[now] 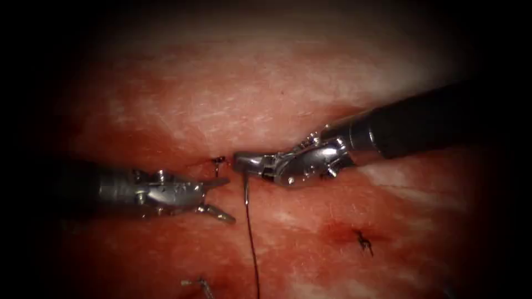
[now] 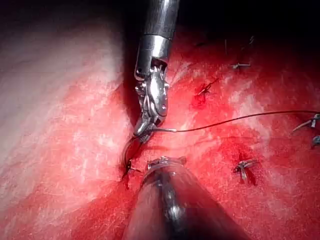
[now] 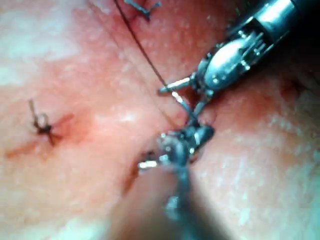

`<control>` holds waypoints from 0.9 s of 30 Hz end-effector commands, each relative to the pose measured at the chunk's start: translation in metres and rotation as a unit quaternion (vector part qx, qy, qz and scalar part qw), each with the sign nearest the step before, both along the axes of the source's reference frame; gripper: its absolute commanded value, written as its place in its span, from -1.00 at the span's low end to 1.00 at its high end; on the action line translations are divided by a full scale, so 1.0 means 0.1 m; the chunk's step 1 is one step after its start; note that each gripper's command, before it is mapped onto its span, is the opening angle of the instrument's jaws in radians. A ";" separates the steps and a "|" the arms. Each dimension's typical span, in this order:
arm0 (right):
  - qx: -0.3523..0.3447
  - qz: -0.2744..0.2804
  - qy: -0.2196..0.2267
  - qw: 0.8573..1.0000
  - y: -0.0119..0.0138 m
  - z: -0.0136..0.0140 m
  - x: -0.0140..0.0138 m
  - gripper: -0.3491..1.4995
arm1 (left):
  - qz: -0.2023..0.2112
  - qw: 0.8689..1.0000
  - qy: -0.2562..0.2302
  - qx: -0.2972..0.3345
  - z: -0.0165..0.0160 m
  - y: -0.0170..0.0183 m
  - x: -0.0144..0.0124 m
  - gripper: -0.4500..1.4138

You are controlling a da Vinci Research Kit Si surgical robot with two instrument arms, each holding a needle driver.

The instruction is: Wound Closure

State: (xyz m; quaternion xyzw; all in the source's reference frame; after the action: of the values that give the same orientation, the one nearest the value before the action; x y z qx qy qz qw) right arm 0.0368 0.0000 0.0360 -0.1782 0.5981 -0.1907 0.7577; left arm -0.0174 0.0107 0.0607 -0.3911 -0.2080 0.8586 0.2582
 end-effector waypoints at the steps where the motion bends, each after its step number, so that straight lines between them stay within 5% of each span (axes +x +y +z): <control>1: 0.000 0.002 0.001 1.000 -0.002 0.004 0.005 -1.00 | 0.008 1.000 0.006 0.006 0.007 -0.011 -0.004 -0.17; 15: 0.011 0.000 -0.007 1.000 -0.005 0.015 0.007 -1.00 | 0.033 0.998 0.024 0.047 0.048 -0.028 -0.003 -0.17; 27: 0.082 -0.024 -0.034 0.996 -0.031 0.073 0.002 -1.00 | 0.045 0.996 0.040 0.060 0.063 -0.029 0.007 -0.17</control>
State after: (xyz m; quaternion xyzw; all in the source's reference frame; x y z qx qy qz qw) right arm 0.0365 -0.0024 0.0428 -0.0956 0.5886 -0.1634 0.7859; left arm -0.0163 0.0084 0.0664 -0.3317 -0.2644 0.8705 0.2498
